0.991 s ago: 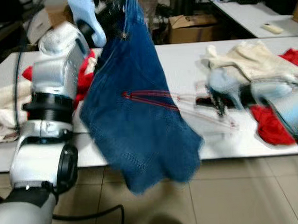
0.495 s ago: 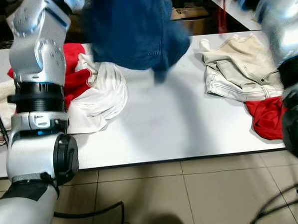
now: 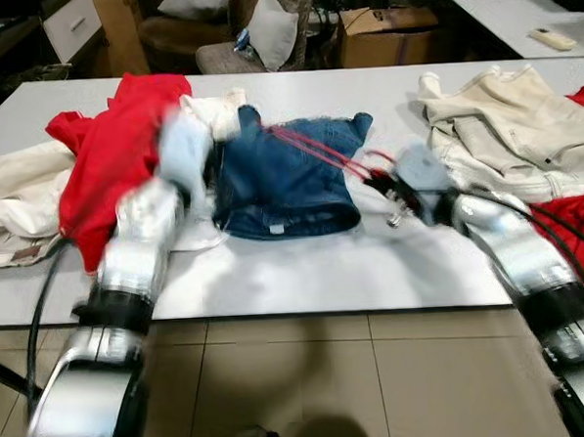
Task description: Hang hanger
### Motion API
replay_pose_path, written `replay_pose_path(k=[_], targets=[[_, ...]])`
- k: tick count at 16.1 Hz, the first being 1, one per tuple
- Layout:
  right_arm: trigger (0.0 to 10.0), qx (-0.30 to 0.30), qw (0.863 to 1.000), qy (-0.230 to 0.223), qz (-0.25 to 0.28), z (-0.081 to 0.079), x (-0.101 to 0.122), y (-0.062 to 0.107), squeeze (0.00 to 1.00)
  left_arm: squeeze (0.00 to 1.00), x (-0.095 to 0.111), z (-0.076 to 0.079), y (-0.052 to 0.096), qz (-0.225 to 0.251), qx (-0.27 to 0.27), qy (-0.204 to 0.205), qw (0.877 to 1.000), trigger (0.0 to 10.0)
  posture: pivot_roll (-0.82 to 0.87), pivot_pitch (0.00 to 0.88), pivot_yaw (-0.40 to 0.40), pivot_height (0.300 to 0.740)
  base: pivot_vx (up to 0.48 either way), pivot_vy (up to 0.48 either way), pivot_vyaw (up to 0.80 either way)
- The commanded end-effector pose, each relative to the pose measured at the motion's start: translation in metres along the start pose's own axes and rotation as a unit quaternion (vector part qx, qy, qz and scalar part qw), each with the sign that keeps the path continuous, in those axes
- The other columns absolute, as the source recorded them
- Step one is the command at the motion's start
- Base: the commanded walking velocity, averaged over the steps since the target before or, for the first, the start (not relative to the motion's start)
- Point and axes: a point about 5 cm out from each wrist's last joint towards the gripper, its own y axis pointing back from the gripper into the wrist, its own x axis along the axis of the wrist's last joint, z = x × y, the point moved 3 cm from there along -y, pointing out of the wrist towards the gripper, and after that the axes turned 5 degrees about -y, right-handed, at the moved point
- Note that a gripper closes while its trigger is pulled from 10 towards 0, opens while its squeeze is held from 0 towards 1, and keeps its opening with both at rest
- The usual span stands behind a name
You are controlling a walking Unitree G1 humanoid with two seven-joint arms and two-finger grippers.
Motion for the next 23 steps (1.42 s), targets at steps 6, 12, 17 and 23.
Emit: replay_pose_path(k=[6, 12, 17, 23], targets=[[10.0, -0.115, 0.988, -0.082, 0.060, 0.008, 0.026, 0.027, 0.00, 1.00, -0.023, -0.009, 0.033, -0.024, -0.096, 0.051, 0.994, 10.0, -0.16, 0.000, 0.080, 0.740, 0.000, 0.000, 0.00], [10.0, -0.119, 0.983, -0.129, 0.046, 0.003, 0.031, 0.039, 0.00, 1.00, 0.004, -0.029, 0.085, 0.033, -0.221, 0.071, 0.972, 10.0, -0.13, 0.000, 0.049, 0.740, 0.000, 0.000, 0.00], [10.0, -0.162, 0.969, -0.184, 0.035, -0.002, 0.028, 0.045, 0.00, 1.00, 0.058, -0.029, 0.074, 0.195, -0.142, 0.191, 0.952, 10.0, -0.13, 0.000, 0.046, 0.740, 0.000, 0.000, 0.00], [10.0, -0.218, 0.949, -0.228, 0.027, -0.023, 0.018, 0.062, 0.00, 0.94, 0.021, 0.027, 0.041, 0.097, 0.029, 0.249, 0.963, 10.0, -0.13, 0.000, 0.058, 0.740, 0.000, -0.080, 0.00]])
